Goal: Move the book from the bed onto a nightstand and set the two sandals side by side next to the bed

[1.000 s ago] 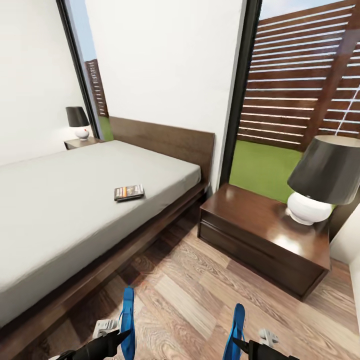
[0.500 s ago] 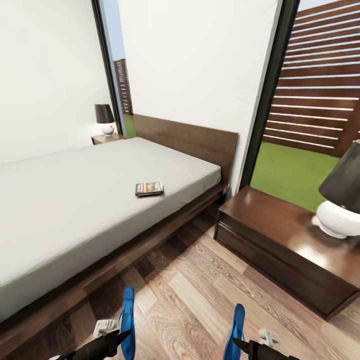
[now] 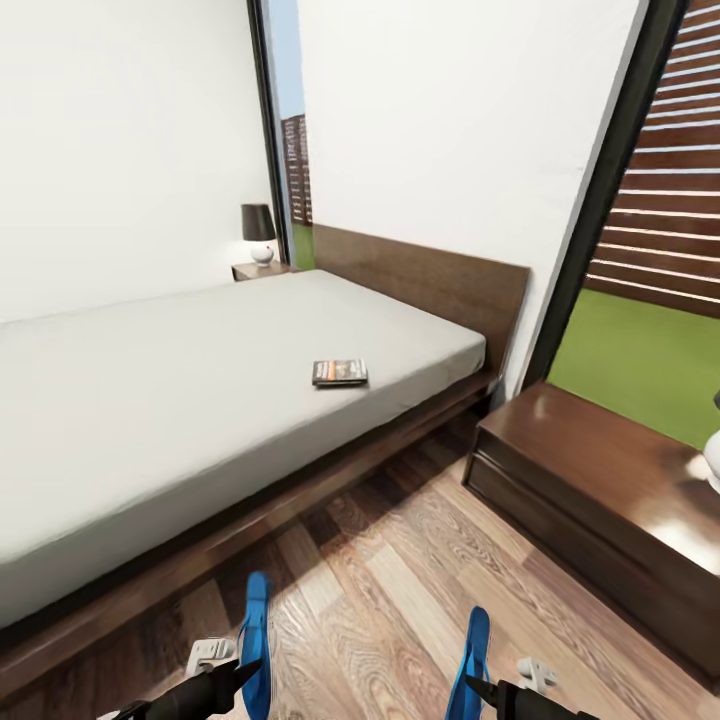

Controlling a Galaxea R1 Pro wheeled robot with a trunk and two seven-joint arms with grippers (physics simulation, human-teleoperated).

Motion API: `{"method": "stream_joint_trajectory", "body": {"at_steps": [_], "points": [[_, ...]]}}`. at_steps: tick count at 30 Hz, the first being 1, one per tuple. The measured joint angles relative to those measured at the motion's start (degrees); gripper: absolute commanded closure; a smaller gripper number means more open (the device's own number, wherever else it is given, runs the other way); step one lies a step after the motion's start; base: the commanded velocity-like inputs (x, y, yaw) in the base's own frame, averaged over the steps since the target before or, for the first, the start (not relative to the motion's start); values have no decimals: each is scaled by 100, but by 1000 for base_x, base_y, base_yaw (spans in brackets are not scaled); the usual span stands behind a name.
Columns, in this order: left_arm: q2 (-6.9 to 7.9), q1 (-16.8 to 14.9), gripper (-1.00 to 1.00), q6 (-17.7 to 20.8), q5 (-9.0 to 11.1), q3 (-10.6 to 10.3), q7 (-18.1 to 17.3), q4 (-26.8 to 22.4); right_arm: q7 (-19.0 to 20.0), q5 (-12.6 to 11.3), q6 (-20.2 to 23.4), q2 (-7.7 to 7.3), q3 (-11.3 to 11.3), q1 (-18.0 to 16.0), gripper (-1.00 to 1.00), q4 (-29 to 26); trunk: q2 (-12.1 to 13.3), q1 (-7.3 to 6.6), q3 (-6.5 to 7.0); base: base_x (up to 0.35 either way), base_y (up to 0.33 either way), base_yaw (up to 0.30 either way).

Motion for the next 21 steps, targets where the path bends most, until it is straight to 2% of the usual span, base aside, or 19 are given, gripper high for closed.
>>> {"method": "stream_joint_trajectory", "body": {"at_steps": [21], "points": [[0, 0, 100, 1, 0, 2, 0, 0, 0, 0, 1, -1, 0, 0, 100, 0, 0, 0, -65, 0, 0, 273]]}}
